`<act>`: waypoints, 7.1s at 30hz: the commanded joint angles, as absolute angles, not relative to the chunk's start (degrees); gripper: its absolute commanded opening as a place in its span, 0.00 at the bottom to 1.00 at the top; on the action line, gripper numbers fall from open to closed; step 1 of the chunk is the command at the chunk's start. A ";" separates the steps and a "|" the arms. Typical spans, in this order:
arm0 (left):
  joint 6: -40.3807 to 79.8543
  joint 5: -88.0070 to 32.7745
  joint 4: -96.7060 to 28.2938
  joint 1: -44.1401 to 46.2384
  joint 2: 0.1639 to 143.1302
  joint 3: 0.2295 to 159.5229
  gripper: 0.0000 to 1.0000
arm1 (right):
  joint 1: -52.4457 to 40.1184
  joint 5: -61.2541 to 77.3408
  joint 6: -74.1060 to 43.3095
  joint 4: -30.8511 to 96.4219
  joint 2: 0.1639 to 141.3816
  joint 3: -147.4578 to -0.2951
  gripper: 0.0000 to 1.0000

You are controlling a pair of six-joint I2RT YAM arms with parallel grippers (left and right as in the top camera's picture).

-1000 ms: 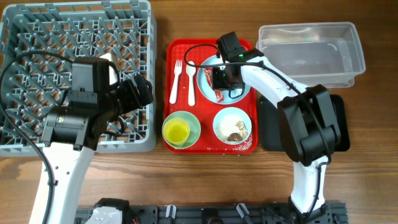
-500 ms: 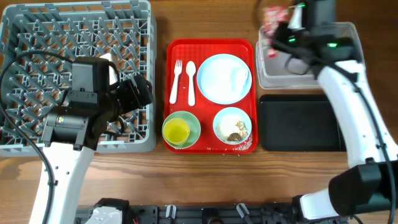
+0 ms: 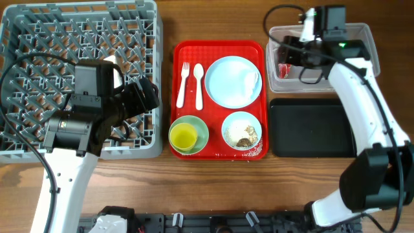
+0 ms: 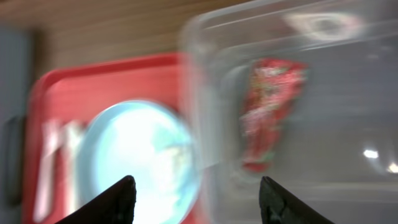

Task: Sort waste into correct bins and load items into the dishwasher rack
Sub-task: 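Carry the red wrapper with the right gripper into the clear bin and release, then move the right gripper to the yellow cup and grasp it, then lift the yellow cup and hand it from the right gripper to the left gripper, then lower the yellow cup into the dish rack with the left gripper and release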

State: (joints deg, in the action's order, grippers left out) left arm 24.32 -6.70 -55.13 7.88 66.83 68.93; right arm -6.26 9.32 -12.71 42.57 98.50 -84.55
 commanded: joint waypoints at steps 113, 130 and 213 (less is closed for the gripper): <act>24.16 -39.13 -67.81 -8.58 53.19 70.08 0.88 | -43.68 14.83 -26.39 41.67 100.31 -75.20 0.04; 19.66 -87.35 -54.81 -12.60 60.93 70.08 0.80 | -26.41 67.70 -9.23 23.86 78.91 -75.31 0.04; 30.52 -0.27 -66.78 3.40 80.49 62.89 0.52 | -23.29 42.76 -17.02 39.77 82.89 -75.31 0.96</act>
